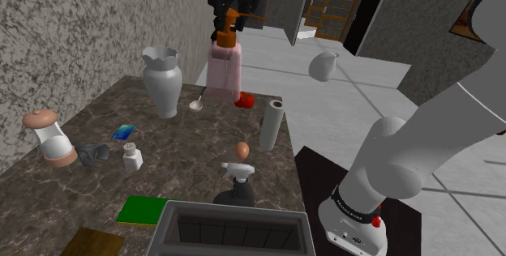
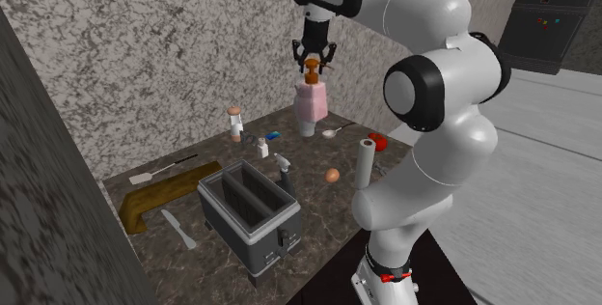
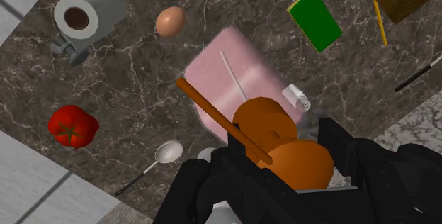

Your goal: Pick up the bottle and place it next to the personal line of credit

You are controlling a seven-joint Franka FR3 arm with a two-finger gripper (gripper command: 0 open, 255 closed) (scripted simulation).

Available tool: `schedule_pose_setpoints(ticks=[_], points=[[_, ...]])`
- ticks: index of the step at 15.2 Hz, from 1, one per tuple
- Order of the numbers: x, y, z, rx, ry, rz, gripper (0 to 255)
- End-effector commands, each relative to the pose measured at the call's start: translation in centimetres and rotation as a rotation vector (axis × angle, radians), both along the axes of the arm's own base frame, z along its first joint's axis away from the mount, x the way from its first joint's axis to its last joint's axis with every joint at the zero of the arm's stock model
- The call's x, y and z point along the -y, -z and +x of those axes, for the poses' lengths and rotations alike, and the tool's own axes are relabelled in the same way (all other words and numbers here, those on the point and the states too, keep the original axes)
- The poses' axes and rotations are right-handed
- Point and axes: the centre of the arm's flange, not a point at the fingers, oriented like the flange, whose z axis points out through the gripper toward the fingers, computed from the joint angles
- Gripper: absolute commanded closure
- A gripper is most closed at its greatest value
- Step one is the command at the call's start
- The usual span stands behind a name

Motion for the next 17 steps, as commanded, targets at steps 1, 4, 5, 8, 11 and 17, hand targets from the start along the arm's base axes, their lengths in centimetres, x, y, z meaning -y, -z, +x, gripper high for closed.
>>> schedule_pose_setpoints(ticks=[1, 4, 5, 8, 11, 17], points=[[0.3, -0.1, 2.7, 0.0, 0.0, 0.0, 255], [0.1, -0.1, 6.6, 0.0, 0.0, 0.0, 255], [0.1, -0.1, 8.0, 0.0, 0.0, 0.0, 255], [0.0, -0.2, 11.9, 0.0, 0.0, 0.0, 255], [-0.2, -0.2, 15.9, 0.0, 0.0, 0.0, 255], [-0.3, 0.3, 22.1, 0.0, 0.0, 0.0, 255]])
